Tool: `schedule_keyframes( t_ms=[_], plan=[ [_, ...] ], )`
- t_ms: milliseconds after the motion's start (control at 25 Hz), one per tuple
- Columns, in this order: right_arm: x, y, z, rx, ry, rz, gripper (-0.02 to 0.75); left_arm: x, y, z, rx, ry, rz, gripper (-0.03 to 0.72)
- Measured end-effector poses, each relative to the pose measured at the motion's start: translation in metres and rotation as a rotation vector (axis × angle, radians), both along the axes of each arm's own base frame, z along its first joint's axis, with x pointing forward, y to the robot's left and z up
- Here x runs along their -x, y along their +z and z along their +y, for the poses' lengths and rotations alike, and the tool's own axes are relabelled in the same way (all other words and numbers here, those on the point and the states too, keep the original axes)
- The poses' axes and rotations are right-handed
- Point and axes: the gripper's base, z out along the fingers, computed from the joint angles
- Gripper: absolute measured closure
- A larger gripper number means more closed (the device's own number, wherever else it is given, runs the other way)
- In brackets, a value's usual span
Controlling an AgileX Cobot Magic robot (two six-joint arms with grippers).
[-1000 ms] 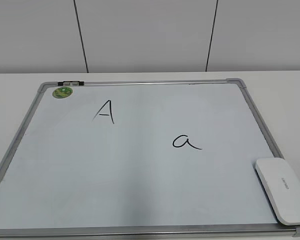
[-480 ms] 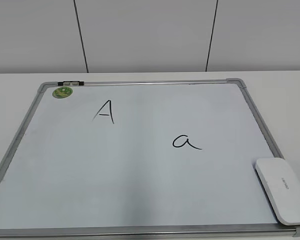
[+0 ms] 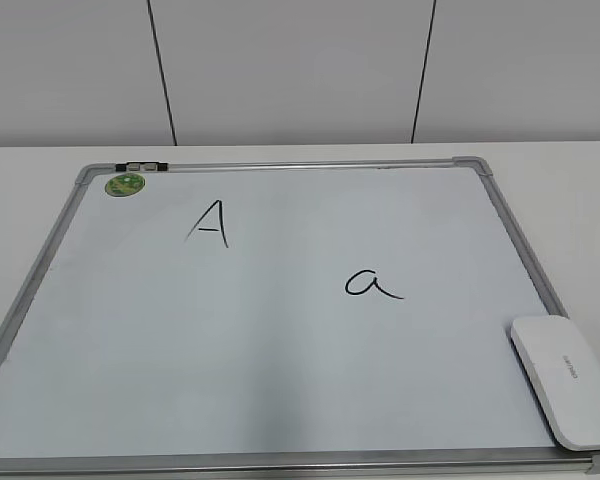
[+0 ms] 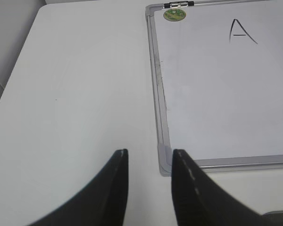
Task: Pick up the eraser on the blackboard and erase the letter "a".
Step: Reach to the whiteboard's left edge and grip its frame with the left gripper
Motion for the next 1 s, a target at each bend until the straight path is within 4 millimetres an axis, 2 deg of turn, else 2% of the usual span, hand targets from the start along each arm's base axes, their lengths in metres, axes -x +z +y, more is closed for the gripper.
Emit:
schedule_keyframes(
  t_ms=[1000],
  plan=[
    [0.0000,0.0000,0.0000,0.000,0.000,0.000,0.151,0.0000,0.0000,0.0000,0.000,0.000,0.000,0.459]
  ],
)
